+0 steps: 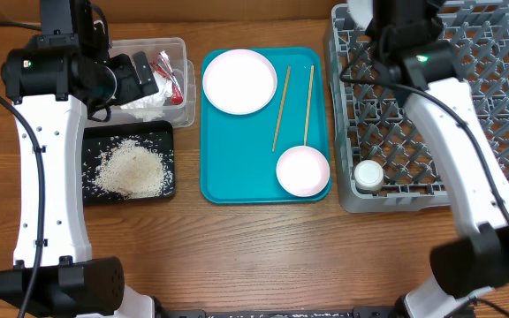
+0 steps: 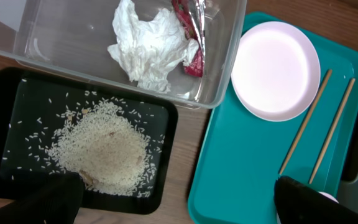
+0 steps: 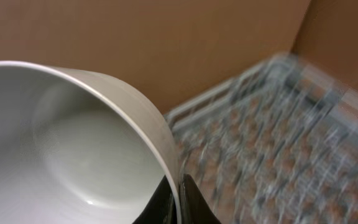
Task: Sort waste into correct bins and load items into the dishwasher
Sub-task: 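Grasp the grey bowl with the right gripper and carry it to the rack, then lower the grey bowl into the rack's back row and open the right gripper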
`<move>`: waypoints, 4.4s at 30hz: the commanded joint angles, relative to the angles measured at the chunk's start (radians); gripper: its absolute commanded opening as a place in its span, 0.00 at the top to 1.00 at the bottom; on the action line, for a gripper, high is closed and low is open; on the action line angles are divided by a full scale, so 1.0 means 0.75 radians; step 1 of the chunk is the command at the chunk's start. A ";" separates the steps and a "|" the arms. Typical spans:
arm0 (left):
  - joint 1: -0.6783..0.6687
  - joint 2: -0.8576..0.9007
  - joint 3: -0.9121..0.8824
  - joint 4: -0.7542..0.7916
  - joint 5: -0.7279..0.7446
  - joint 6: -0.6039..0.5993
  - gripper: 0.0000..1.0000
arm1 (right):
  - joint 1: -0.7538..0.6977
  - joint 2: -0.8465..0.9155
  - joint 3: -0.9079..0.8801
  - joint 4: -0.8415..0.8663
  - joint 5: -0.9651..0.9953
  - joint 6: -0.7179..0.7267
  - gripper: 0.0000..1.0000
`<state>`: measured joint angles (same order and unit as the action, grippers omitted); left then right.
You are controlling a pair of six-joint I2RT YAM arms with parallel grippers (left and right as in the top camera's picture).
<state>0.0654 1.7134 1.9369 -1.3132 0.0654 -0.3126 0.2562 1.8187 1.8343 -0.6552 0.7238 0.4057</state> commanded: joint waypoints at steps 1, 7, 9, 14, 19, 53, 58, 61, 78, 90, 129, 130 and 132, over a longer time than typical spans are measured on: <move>-0.009 -0.001 0.007 0.003 -0.018 -0.013 0.00 | 0.002 0.079 -0.001 0.121 0.303 -0.310 0.96; -0.009 -0.001 0.007 0.003 -0.018 -0.013 0.00 | -0.004 0.256 -0.001 0.374 0.391 -0.627 0.96; -0.009 -0.001 0.007 0.003 -0.018 -0.013 0.00 | -0.004 0.315 -0.001 0.440 0.391 -0.694 0.96; -0.009 -0.001 0.007 0.003 -0.018 -0.013 0.00 | -0.014 0.439 -0.001 0.624 0.349 -0.803 0.96; -0.009 -0.001 0.007 0.003 -0.018 -0.013 0.00 | -0.015 0.540 -0.001 0.846 0.346 -1.014 0.96; -0.009 -0.001 0.007 0.003 -0.018 -0.013 0.00 | -0.085 0.670 -0.001 1.014 0.235 -1.059 0.96; -0.009 -0.001 0.007 0.003 -0.018 -0.013 0.00 | -0.085 0.693 -0.001 1.038 0.209 -1.061 0.96; -0.009 -0.001 0.007 0.003 -0.018 -0.013 0.00 | -0.085 0.716 -0.001 1.058 0.211 -1.070 0.96; -0.009 -0.001 0.007 0.003 -0.018 -0.013 0.00 | -0.069 0.730 -0.001 1.087 0.241 -1.070 0.96; -0.009 -0.001 0.007 0.003 -0.018 -0.013 0.00 | -0.009 0.730 -0.001 1.081 0.365 -1.070 0.96; -0.009 -0.001 0.007 0.003 -0.018 -0.013 0.00 | 0.011 0.795 -0.001 1.186 0.492 -1.145 0.86; -0.009 -0.001 0.007 0.003 -0.018 -0.013 0.00 | 0.018 0.795 -0.001 1.187 0.506 -1.157 0.83; -0.009 -0.001 0.007 0.003 -0.018 -0.013 0.00 | 0.032 0.795 -0.001 1.189 0.545 -1.157 0.79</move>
<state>0.0654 1.7134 1.9369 -1.3128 0.0624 -0.3126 0.2588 2.4031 1.8305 0.2325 1.0760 -0.4458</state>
